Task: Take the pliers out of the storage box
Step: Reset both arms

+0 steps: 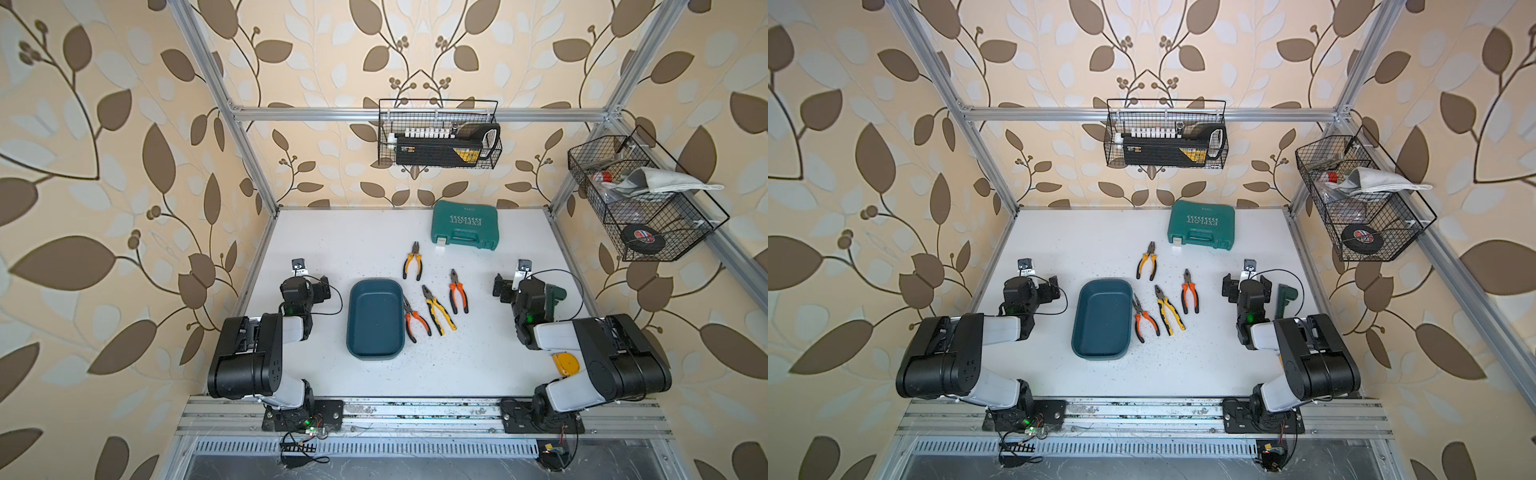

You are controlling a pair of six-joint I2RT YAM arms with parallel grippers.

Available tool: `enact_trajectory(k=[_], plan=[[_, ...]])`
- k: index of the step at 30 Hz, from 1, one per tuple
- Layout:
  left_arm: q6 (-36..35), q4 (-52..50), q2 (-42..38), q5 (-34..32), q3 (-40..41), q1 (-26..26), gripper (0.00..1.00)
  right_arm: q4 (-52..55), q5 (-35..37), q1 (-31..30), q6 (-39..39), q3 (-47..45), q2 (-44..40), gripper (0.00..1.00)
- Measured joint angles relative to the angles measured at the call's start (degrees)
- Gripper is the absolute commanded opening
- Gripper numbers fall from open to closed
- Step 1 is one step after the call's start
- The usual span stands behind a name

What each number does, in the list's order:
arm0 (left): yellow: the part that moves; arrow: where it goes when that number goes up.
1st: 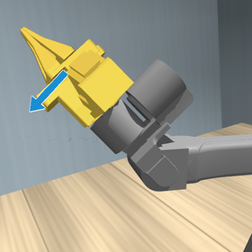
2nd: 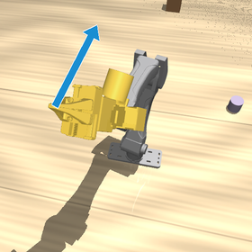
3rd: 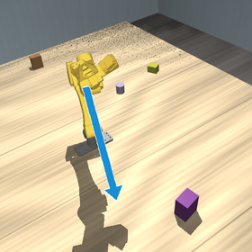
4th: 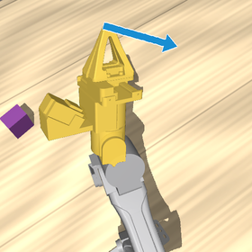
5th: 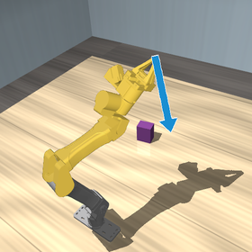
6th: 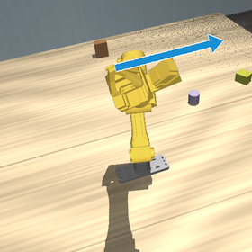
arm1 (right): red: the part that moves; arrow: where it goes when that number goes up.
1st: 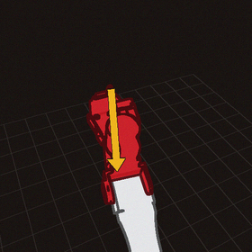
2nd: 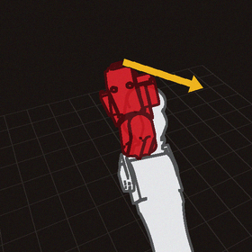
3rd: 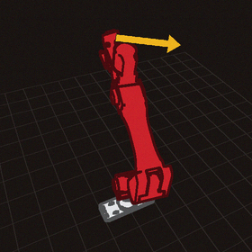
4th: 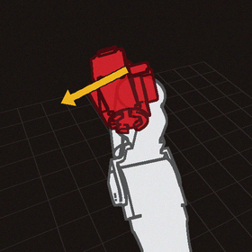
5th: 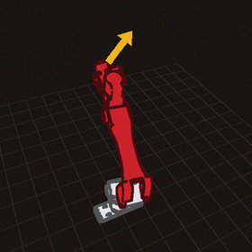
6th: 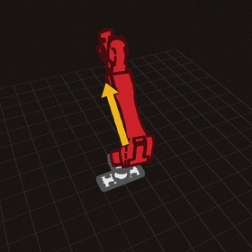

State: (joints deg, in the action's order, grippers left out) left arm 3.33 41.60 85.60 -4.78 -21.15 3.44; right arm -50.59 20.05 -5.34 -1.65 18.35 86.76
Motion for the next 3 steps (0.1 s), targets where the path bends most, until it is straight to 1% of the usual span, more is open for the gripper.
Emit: enact_trajectory(k=[3], plan=[[0.0,0.0,0.0,0.0,0.0,0.0,0.99,0.0,-0.2,0.0,0.0,0.0,0.0,0.99]])
